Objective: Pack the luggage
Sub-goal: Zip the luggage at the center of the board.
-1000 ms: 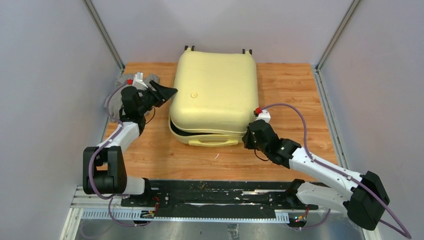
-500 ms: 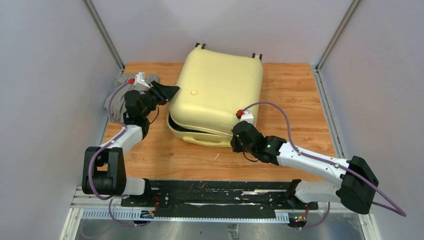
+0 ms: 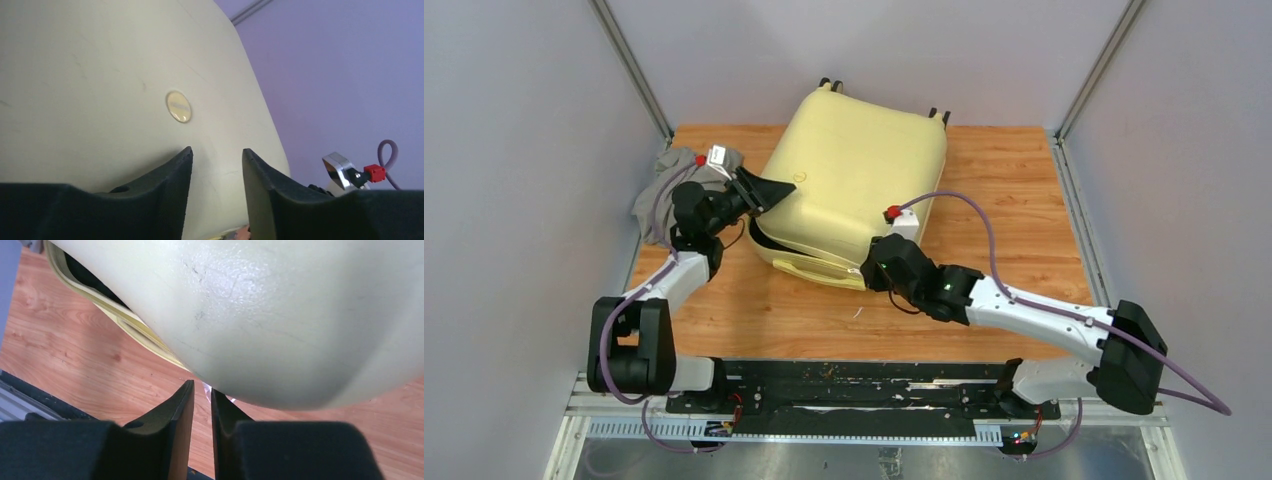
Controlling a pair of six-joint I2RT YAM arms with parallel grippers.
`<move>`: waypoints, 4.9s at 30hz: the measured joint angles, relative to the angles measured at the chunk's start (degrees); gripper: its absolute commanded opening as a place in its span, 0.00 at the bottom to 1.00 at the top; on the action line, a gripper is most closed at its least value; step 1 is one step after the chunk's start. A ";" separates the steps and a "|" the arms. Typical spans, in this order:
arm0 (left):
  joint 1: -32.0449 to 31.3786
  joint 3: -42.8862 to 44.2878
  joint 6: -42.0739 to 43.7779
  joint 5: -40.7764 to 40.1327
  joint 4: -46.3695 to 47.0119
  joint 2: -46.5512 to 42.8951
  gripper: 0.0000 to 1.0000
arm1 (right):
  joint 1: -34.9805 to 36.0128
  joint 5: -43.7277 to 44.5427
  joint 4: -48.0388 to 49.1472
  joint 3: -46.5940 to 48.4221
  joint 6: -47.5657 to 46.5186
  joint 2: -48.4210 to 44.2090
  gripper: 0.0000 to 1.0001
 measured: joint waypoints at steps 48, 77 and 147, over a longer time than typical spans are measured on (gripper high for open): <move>-1.60 0.57 34.18 -4.31 -29.31 2.36 0.53 | -49.35 -27.02 -12.74 73.99 -11.87 53.55 0.61; 16.55 32.70 20.11 -3.58 -30.32 18.27 1.00 | -58.34 -52.41 6.34 -13.11 -24.74 -10.16 0.76; 7.58 44.85 -17.81 -11.56 -8.85 41.92 0.00 | -56.52 -63.28 18.64 -14.19 -40.06 -0.15 0.00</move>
